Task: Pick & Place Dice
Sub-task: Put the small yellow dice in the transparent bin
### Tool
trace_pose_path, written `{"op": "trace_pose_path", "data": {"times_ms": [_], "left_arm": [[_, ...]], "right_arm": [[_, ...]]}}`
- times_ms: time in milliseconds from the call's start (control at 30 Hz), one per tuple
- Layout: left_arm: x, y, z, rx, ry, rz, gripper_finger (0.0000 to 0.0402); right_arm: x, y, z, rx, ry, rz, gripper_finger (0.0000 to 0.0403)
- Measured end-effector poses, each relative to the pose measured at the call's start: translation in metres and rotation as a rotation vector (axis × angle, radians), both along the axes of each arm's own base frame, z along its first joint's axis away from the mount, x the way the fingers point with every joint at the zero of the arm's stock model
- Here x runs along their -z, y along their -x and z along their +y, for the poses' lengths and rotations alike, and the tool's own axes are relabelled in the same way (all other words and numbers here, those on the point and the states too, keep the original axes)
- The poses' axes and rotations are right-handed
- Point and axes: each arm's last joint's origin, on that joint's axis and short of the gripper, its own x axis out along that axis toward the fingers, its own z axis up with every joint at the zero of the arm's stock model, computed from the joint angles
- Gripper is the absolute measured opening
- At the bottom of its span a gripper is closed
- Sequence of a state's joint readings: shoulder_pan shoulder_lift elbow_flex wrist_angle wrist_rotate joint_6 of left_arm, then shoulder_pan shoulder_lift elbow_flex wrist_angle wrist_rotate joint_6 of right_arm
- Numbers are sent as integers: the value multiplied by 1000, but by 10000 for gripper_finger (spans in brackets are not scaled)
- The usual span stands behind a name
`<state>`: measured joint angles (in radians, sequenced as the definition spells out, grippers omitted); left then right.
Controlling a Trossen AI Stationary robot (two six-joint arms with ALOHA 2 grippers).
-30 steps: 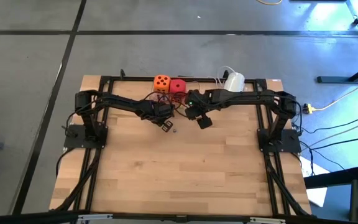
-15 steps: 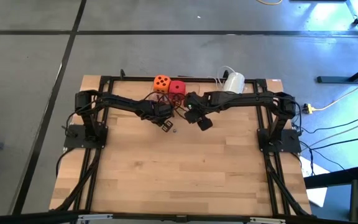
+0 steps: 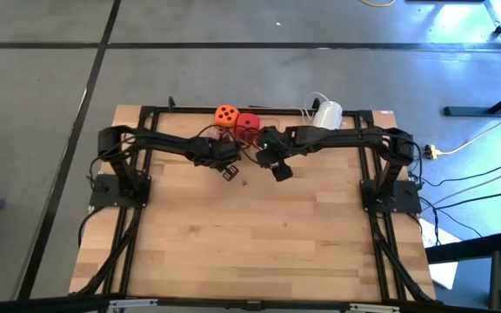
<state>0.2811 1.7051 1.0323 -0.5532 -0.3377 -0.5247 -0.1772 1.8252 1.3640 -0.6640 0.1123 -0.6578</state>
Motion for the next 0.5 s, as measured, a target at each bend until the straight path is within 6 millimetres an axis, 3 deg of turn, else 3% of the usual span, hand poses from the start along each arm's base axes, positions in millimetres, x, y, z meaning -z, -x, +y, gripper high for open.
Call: {"op": "trace_pose_path", "data": {"times_ms": [233,500], "left_arm": [[-32,8,-2,22,-73,-78,81],[-49,13,-4,27,-90,-140,81]], "right_arm": [[-7,1,-8,139,-49,-70,373],[-61,12,-11,339,-232,-379,373]]}}
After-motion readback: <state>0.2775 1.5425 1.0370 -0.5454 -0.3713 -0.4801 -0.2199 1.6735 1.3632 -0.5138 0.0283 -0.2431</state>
